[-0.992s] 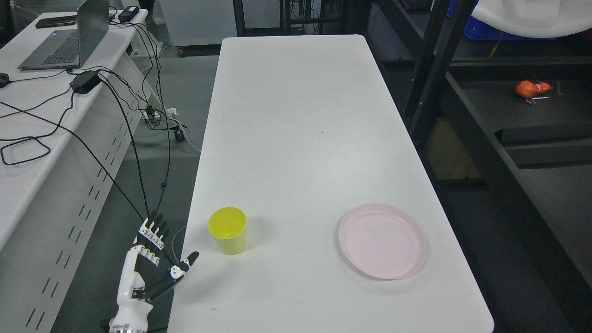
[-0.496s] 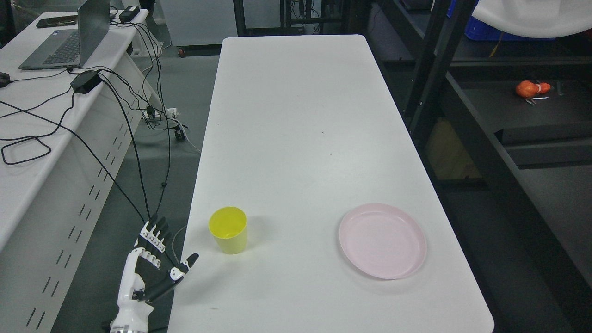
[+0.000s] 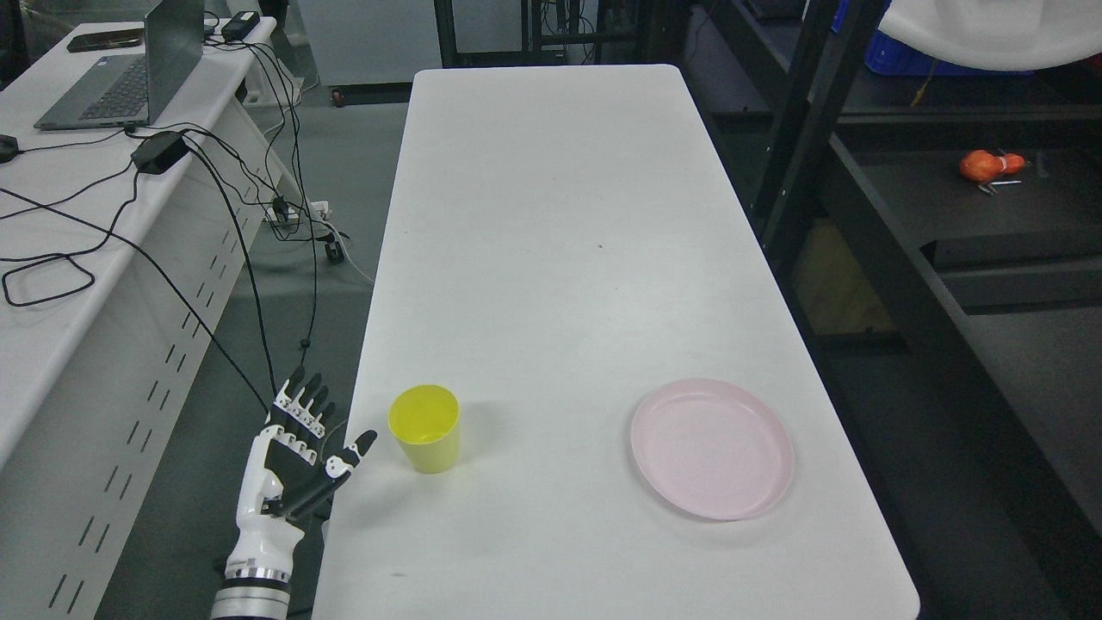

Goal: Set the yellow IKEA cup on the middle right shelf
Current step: 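Close the left hand around the yellow cup's side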

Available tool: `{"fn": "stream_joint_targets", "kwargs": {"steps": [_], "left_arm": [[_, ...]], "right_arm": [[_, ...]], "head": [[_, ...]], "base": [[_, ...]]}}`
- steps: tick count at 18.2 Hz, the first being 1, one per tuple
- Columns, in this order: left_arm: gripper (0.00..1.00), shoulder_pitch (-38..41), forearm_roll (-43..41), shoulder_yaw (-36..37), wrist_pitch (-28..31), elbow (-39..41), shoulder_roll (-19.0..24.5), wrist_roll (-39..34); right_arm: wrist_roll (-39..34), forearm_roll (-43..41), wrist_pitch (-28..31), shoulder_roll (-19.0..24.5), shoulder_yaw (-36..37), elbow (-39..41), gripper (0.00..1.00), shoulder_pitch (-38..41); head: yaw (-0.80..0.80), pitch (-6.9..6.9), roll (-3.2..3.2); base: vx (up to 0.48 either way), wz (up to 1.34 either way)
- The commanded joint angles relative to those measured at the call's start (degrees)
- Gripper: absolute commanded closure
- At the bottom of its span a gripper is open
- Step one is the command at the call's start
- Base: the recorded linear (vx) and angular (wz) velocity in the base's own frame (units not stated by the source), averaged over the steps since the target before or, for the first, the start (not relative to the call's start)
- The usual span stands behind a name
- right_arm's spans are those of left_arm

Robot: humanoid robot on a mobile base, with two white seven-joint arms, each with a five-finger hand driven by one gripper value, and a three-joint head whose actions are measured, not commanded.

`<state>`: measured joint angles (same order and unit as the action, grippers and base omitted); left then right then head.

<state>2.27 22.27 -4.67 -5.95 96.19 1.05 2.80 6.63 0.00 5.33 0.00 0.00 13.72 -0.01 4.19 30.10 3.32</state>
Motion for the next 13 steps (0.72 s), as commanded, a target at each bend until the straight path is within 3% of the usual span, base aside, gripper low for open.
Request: {"fn": "stream_joint_targets", "kwargs": {"steps": [1, 6, 13], "left_arm": [[0.03, -5.6, 1.0, 2.0, 2.4, -2.1, 0.1, 4.1], [0.03, -4.6, -2.0, 7.8, 2.7, -2.1, 0.0, 7.8], [0.03, -4.5, -3.8, 7.3, 6.6, -2.5, 0.0, 7.7]], "right_arm": [[0.0, -1.4, 0.0, -1.0, -1.0, 0.0, 0.01, 0.8], [0.0, -1.4, 0.0, -1.0, -1.0, 0.0, 0.01, 0.8], [0.0, -1.4, 0.0, -1.0, -1.0, 0.0, 0.01, 0.8]], "head": [[0.0, 0.0, 0.0], [0.0, 0.0, 0.0], [0.0, 0.0, 0.0]], "base": [[0.0, 0.0], [0.0, 0.0], [0.0, 0.0]]}}
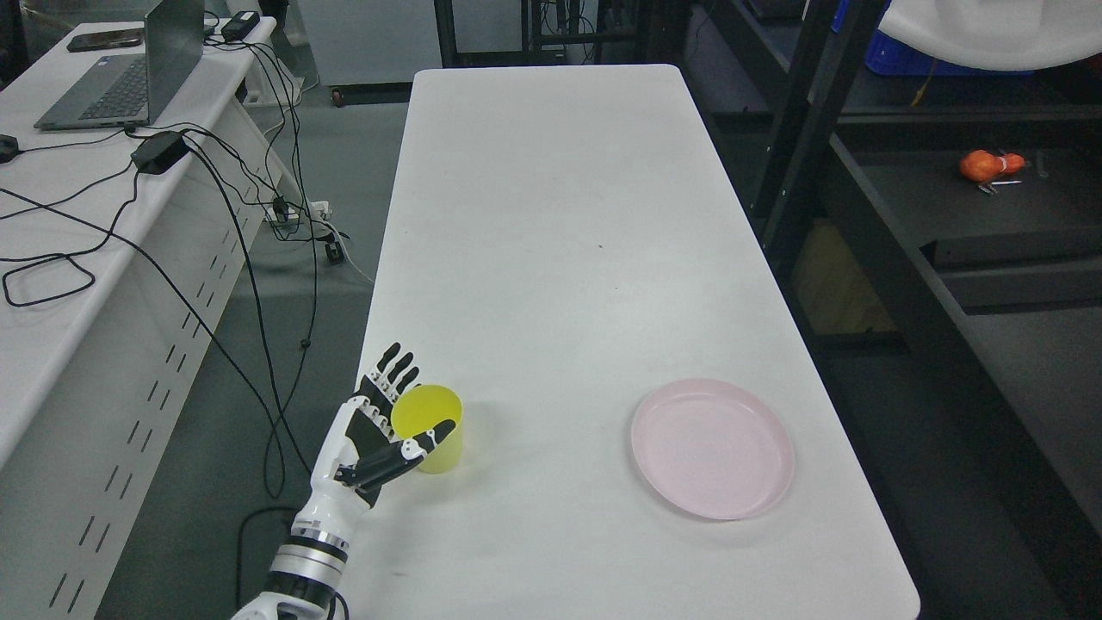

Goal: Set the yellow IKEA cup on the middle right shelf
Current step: 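Close the left hand around the yellow cup's side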

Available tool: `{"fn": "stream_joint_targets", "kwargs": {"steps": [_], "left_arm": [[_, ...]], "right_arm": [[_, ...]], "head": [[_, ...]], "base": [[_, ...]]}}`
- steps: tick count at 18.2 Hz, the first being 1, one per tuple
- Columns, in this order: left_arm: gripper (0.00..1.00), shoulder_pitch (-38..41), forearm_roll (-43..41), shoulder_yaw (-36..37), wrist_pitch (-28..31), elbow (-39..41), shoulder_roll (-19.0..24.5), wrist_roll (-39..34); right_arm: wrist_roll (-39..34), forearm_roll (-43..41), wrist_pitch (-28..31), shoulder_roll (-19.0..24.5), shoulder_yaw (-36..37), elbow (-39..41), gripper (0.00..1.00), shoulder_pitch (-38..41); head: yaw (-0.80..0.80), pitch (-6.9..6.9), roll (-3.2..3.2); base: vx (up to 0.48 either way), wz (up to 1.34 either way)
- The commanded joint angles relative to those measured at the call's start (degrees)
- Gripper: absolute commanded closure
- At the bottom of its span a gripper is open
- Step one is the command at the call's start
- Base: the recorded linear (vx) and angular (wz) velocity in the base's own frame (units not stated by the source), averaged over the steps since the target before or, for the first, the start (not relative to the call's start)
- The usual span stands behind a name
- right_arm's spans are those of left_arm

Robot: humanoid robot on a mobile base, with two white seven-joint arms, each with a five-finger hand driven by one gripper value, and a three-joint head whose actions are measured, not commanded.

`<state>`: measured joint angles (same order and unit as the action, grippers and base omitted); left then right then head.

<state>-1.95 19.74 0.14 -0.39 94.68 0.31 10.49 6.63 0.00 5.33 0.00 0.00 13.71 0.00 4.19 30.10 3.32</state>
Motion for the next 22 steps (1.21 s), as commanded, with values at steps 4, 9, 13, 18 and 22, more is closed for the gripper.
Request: {"fn": "stream_joint_targets", "kwargs": {"steps": [4, 9, 13, 18, 22], "left_arm": [[0.03, -0.5, -5.1, 2.2, 1.2, -2.0, 0.7, 0.1], [0.03, -1.1, -9.5, 2.1, 2.3, -2.9, 0.7, 0.1], [0.06, -2.1, -9.5, 1.9, 5.7, -3.3, 0.7, 0.1], [0.4, -2.6, -9.3, 0.0, 5.6, -3.9, 0.7, 0.1], [0.74, -2.6, -6.0, -1.9, 4.0, -3.8, 0.7, 0.1]], "right_arm": [[0.0, -1.4, 0.0, -1.0, -1.0, 0.1, 0.01, 0.8], [0.0, -1.4, 0.0, -1.0, -1.0, 0.0, 0.01, 0.8], [0.0, -1.4, 0.0, -1.0, -1.0, 0.0, 0.01, 0.8], [0.0, -1.4, 0.0, -1.0, -1.0, 0.0, 0.01, 0.8], [0.0, -1.4, 0.0, -1.0, -1.0, 0.0, 0.01, 0.8]], "head": [[0.0, 0.0, 0.0], [0.0, 0.0, 0.0], [0.0, 0.0, 0.0], [0.0, 0.0, 0.0], [0.0, 0.0, 0.0]], "base": [[0.0, 0.0], [0.0, 0.0], [0.0, 0.0], [0.0, 0.0], [0.0, 0.0]]}}
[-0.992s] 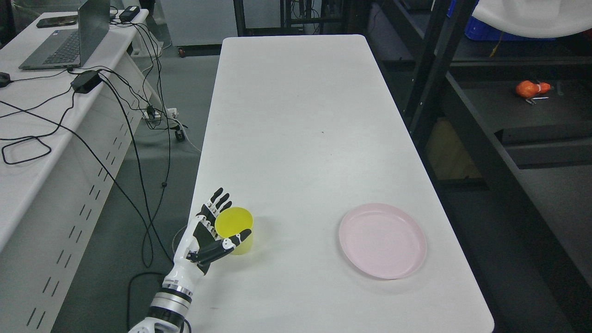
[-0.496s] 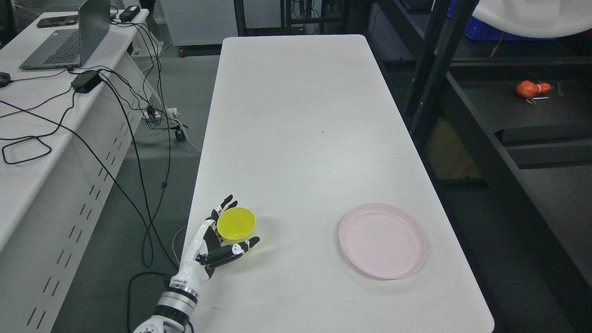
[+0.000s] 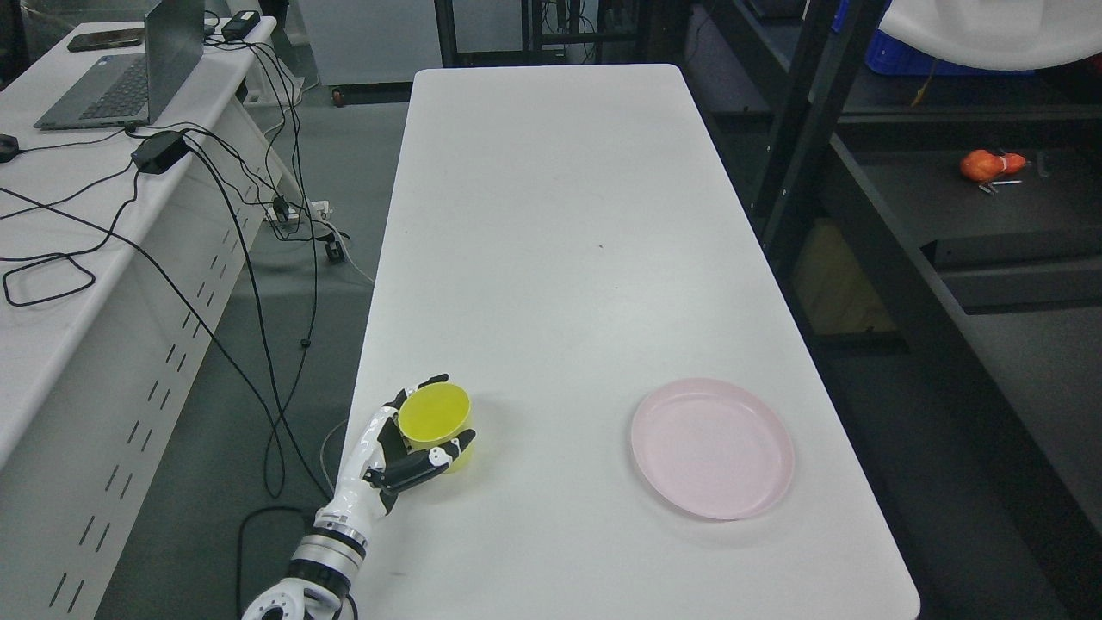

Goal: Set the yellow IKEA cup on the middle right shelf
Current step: 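Close the left hand around the yellow cup's side, then lift the yellow cup off the table with the left hand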

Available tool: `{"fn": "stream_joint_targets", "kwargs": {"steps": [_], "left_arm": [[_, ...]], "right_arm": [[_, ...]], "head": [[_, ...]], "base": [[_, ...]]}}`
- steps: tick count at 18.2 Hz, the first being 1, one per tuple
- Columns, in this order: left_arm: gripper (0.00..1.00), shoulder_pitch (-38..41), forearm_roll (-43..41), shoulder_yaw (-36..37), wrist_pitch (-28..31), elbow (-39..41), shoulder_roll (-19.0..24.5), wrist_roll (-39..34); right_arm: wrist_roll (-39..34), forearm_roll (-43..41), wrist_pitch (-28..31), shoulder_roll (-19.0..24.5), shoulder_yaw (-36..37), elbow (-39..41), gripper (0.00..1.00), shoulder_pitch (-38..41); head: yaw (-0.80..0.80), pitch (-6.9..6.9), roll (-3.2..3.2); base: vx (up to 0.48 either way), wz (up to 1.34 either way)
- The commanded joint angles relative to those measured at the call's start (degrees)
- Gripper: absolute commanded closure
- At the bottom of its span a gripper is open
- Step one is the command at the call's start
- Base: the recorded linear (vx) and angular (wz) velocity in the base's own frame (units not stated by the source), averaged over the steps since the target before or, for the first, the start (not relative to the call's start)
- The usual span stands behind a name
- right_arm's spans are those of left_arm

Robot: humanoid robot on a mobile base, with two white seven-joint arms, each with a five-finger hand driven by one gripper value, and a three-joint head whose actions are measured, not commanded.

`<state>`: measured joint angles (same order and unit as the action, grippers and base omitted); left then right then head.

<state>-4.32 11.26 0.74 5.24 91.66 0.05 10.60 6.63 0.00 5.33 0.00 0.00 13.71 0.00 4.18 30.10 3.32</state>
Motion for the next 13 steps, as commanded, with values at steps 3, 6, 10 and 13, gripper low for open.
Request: {"fn": "stream_joint_targets", "kwargs": {"steps": [3, 6, 10, 13], "left_arm": [[1.0, 0.3, 7.9, -4.6, -8.5, -0.2, 1.0, -0.1], [1.0, 1.0, 9.3, -5.5, -13.0, 4.6, 1.0, 0.0], [1.0, 1.3, 11.1, -5.1, -18.4, 9.5, 1.0, 0.3], [1.0, 1.3, 11.1, -5.0, -20.7, 9.9, 1.0, 0.4]], "right_arm": [[0.0, -1.4, 0.0, -1.0, -1.0, 0.0, 0.01, 0.8], [0.0, -1.4, 0.0, -1.0, -1.0, 0.0, 0.01, 0.8], [0.0, -1.4, 0.0, -1.0, -1.0, 0.0, 0.01, 0.8], [0.0, -1.4, 0.0, -1.0, -1.0, 0.0, 0.01, 0.8]], "head": [[0.0, 0.0, 0.0], [0.0, 0.0, 0.0], [0.0, 0.0, 0.0], [0.0, 0.0, 0.0]], "base": [[0.0, 0.0], [-0.007, 0.01], [-0.064, 0.02], [-0.149, 0.05]]}}
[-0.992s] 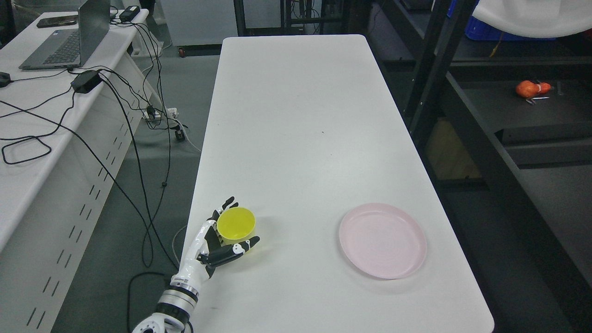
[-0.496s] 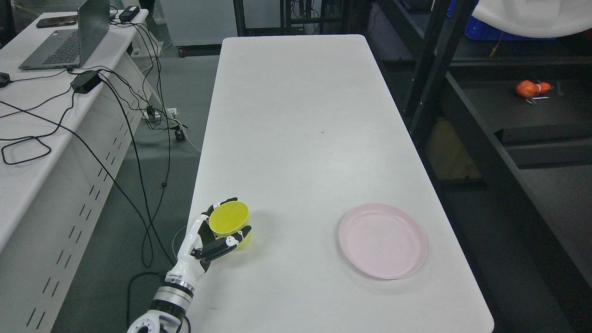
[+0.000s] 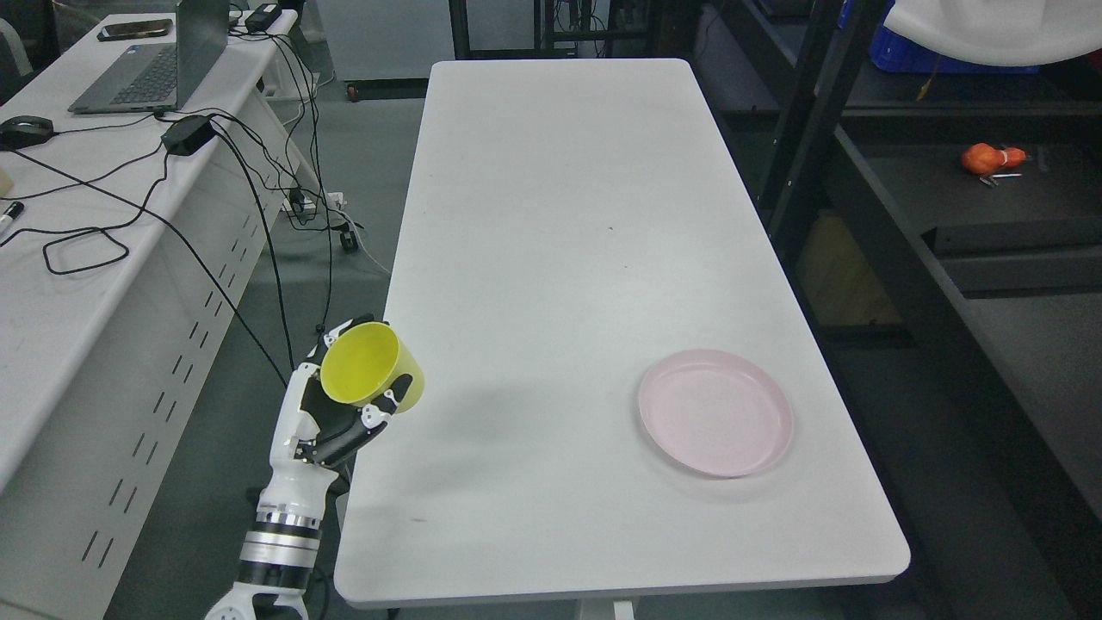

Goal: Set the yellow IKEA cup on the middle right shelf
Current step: 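Lift the yellow cup off the table with the left hand, then hold the cup in the left hand while turning toward the black shelves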

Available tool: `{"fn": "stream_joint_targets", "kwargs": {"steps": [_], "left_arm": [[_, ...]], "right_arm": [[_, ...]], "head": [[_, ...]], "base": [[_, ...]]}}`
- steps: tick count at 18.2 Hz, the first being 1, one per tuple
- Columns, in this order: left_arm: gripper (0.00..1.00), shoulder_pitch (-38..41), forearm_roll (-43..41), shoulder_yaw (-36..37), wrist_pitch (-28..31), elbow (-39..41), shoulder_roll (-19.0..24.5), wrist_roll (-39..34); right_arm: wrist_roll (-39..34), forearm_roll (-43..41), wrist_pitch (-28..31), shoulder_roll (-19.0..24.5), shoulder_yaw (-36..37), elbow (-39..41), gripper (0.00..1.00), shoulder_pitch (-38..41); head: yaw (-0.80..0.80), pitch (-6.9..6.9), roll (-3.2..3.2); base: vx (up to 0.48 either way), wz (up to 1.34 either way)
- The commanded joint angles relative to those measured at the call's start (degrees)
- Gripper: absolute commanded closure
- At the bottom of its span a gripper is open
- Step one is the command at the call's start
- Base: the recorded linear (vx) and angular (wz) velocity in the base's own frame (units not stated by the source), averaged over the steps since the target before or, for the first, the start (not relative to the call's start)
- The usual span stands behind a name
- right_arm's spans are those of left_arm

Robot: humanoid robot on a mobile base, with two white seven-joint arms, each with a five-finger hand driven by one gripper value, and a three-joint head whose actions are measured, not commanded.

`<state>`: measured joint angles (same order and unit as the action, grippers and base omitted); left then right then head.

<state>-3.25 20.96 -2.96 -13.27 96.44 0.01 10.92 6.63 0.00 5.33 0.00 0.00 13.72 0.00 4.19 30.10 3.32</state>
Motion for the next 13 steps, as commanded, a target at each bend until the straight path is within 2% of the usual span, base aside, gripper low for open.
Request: {"fn": "stream_joint_targets", "kwargs": {"steps": [1, 7, 13], "left_arm": [[0.99, 0.3, 1.4, -1.3, -2.6, 5.1, 1.0, 0.1], [1.0, 0.3, 1.4, -0.1, -3.5, 5.1, 1.0, 0.1], [0.99, 0.4, 1.6, -0.3, -3.7, 5.2, 1.0, 0.1]], "right_arm": [[0.0, -1.4, 0.0, -1.0, -1.0, 0.0, 0.01, 0.8], [0.0, -1.4, 0.0, -1.0, -1.0, 0.0, 0.01, 0.8], [0.0, -1.4, 0.0, -1.0, -1.0, 0.0, 0.01, 0.8]], "head": [[0.0, 0.0, 0.0], [0.0, 0.0, 0.0], [0.0, 0.0, 0.0]], "base": [[-0.208, 0.06], [-0.219, 0.0], [-0.241, -0.36]]}}
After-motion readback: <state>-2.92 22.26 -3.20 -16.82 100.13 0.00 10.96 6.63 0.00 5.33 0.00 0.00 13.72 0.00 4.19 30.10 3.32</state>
